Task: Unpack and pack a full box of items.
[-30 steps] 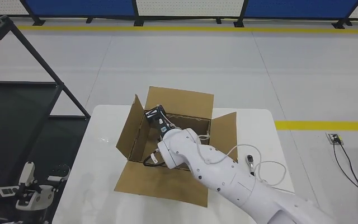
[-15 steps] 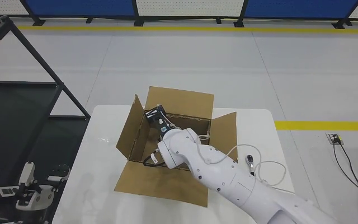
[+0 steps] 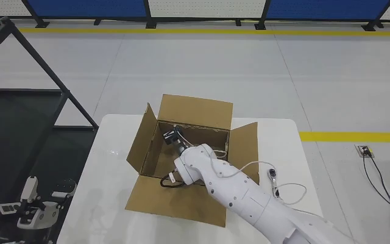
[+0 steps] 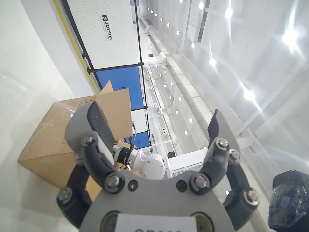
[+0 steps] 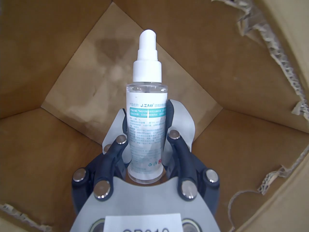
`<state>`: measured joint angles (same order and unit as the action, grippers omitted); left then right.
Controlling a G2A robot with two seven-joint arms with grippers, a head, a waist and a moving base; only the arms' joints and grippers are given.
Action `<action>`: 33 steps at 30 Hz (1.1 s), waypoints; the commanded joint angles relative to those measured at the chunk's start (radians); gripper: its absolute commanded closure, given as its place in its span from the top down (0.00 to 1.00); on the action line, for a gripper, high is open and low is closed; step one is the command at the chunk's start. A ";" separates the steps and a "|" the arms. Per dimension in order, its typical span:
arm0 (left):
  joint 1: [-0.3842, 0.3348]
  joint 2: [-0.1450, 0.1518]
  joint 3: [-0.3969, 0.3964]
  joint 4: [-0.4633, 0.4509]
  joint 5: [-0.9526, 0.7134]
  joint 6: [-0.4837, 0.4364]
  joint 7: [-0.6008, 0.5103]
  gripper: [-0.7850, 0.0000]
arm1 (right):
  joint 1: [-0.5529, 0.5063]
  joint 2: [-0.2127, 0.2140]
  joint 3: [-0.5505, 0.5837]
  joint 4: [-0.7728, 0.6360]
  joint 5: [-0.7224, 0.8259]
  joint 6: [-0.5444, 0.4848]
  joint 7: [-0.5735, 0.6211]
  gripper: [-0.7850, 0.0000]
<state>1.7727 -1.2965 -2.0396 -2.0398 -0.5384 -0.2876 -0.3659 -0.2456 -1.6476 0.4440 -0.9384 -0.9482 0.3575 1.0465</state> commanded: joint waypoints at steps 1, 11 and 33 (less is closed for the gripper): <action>0.000 0.000 0.000 0.000 0.000 0.000 0.000 1.00 | 0.016 -0.019 -0.006 0.057 0.015 -0.030 0.003 0.00; 0.000 0.000 0.000 0.000 0.000 0.000 0.000 1.00 | 0.103 -0.128 -0.033 0.335 0.077 -0.172 0.034 0.00; 0.000 0.000 0.000 0.000 0.000 0.000 0.000 1.00 | 0.170 -0.290 -0.027 0.686 0.134 -0.286 -0.021 0.97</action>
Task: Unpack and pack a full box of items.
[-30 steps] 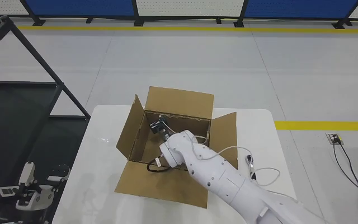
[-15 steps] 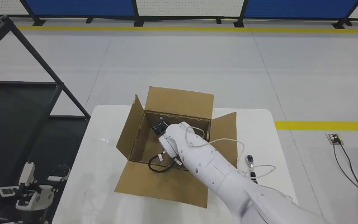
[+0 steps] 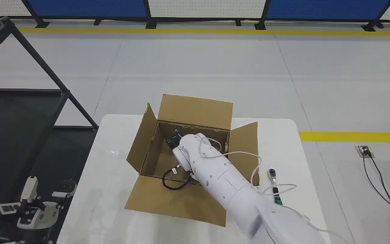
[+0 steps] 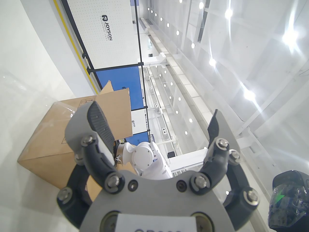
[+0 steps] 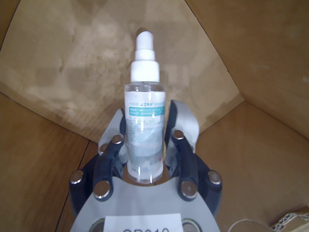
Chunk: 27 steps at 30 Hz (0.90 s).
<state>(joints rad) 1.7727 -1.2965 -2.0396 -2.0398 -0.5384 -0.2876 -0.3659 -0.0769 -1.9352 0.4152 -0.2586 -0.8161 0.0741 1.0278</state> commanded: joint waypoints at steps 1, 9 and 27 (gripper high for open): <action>0.000 0.000 0.000 0.000 0.000 0.000 0.000 1.00 | 0.003 -0.005 0.004 0.014 0.002 -0.005 -0.005 0.98; 0.000 0.000 0.000 0.000 0.000 0.000 0.000 1.00 | 0.018 -0.019 0.022 0.043 0.010 -0.012 -0.045 0.99; 0.000 0.000 0.000 0.000 0.000 0.000 0.000 1.00 | -0.061 0.039 0.091 -0.190 -0.045 0.198 -0.302 1.00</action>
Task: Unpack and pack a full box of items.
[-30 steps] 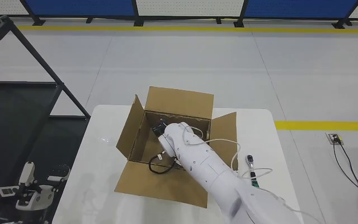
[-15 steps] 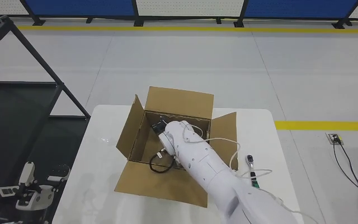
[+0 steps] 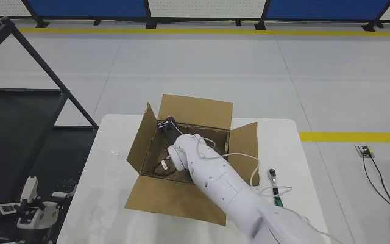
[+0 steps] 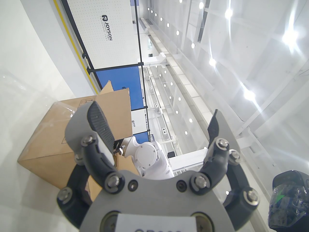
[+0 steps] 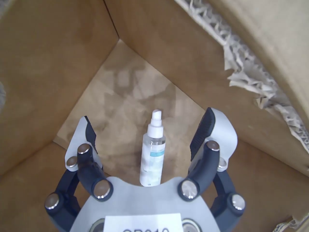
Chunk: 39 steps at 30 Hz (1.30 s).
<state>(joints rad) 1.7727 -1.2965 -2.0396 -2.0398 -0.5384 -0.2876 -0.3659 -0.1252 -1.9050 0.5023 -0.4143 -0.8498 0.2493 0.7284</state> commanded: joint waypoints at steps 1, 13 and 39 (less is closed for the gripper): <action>0.000 0.000 0.000 0.000 0.000 0.000 0.000 1.00 | -0.029 0.021 0.011 -0.077 -0.028 0.055 -0.007 1.00; 0.000 0.000 0.000 0.000 0.000 0.000 0.000 1.00 | -0.575 0.300 0.269 -1.156 -0.599 0.214 0.212 1.00; 0.000 0.000 0.000 0.000 0.000 0.000 0.000 1.00 | -1.166 0.378 0.849 -1.936 -0.962 0.182 0.387 1.00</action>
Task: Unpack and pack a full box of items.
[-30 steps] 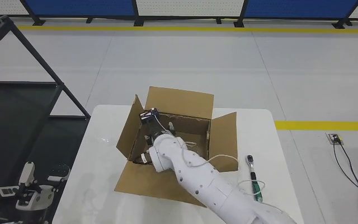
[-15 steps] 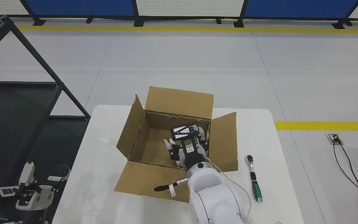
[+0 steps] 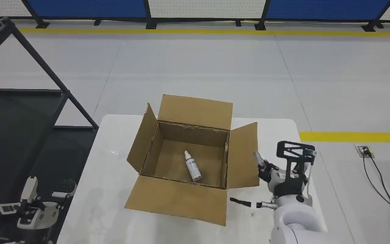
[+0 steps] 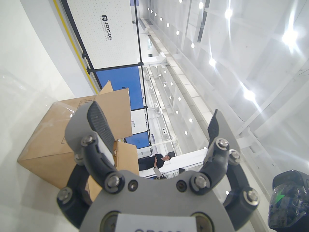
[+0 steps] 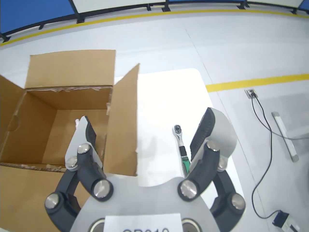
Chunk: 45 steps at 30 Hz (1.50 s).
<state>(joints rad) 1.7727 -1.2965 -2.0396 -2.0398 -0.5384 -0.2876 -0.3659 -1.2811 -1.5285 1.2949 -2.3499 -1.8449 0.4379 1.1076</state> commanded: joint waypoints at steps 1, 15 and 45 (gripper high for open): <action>0.000 0.000 0.000 0.000 0.000 0.000 0.000 1.00 | -0.023 0.002 0.108 0.000 0.075 -0.013 0.020 1.00; 0.000 0.000 0.000 0.000 0.000 0.000 0.000 1.00 | -0.017 0.038 0.444 0.330 0.430 -0.411 0.091 1.00; 0.000 0.000 0.000 0.000 0.000 0.000 0.000 1.00 | 0.296 0.068 0.334 0.867 0.390 -0.422 0.217 0.47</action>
<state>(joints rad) 1.7727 -1.2965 -2.0396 -2.0398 -0.5384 -0.2876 -0.3659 -0.9866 -1.4613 1.6294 -1.4892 -1.4573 0.0150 1.3261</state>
